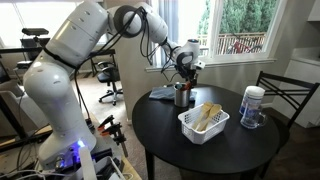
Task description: Put the red spatula in the white basket.
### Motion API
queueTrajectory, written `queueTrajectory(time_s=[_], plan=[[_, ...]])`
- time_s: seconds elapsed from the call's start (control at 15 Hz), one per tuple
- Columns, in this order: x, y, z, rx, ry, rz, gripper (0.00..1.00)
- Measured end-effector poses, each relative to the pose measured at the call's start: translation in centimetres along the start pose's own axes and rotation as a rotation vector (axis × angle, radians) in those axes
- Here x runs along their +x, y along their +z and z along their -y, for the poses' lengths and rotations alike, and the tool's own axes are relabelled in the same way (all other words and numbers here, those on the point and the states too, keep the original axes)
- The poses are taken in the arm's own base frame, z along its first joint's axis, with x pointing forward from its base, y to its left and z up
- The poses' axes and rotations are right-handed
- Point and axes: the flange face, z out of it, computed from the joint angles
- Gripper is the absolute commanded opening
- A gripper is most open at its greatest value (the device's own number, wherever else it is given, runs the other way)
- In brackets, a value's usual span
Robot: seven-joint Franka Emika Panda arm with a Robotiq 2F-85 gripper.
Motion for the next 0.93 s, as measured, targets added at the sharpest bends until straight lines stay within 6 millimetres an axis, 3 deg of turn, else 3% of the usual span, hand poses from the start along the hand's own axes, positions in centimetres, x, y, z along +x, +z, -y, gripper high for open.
queueTrajectory(time_s=[0.07, 0.13, 0.53, 0.8, 0.93], plan=[[0.0, 0.4, 0.1, 0.014, -0.011, 0.005, 0.75], [0.1, 0.8, 0.2, 0.025, -0.018, 0.009, 0.74], [0.5, 1.7, 0.4, 0.047, -0.048, 0.017, 0.34], [0.9, 0.9, 1.1, 0.05, -0.047, 0.056, 0.07], [1.2, 0.2, 1.5, 0.053, -0.042, 0.067, 0.03]])
